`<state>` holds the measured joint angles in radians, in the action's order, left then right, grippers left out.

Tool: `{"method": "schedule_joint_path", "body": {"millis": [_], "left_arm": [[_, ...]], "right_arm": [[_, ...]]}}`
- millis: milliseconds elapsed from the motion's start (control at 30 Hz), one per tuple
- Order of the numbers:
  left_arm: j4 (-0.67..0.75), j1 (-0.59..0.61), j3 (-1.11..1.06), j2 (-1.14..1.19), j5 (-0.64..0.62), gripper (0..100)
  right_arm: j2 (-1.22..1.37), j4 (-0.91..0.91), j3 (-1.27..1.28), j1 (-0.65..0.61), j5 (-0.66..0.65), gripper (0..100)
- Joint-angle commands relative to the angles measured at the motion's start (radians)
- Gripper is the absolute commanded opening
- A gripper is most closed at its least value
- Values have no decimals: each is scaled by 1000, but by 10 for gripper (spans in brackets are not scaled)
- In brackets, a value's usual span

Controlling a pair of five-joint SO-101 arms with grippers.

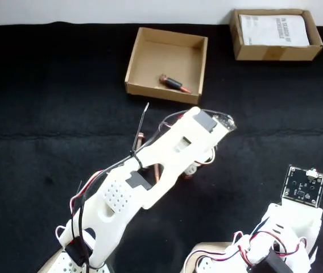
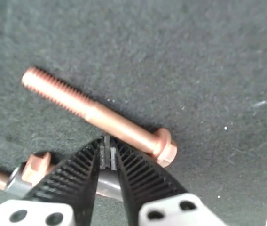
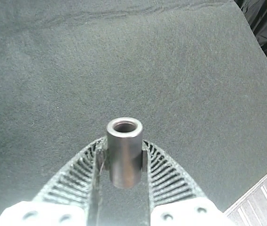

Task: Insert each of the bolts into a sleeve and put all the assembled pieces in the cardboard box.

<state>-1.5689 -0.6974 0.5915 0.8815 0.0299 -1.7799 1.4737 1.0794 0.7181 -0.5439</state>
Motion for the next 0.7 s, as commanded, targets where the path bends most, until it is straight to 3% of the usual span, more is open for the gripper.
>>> {"method": "schedule_joint_path", "body": {"millis": [0,167,467,667], "left_arm": [[55,-54,59,7,-2,8],[86,-84,205,18,-2,8],[338,-59,334,91,-112,8],[365,-39,449,96,-109,9]], "right_arm": [[-4,-21,-1,10,-8,8],[-4,-15,1,10,-8,8],[-1,-12,2,18,-8,8],[30,-12,4,16,-8,8]]}}
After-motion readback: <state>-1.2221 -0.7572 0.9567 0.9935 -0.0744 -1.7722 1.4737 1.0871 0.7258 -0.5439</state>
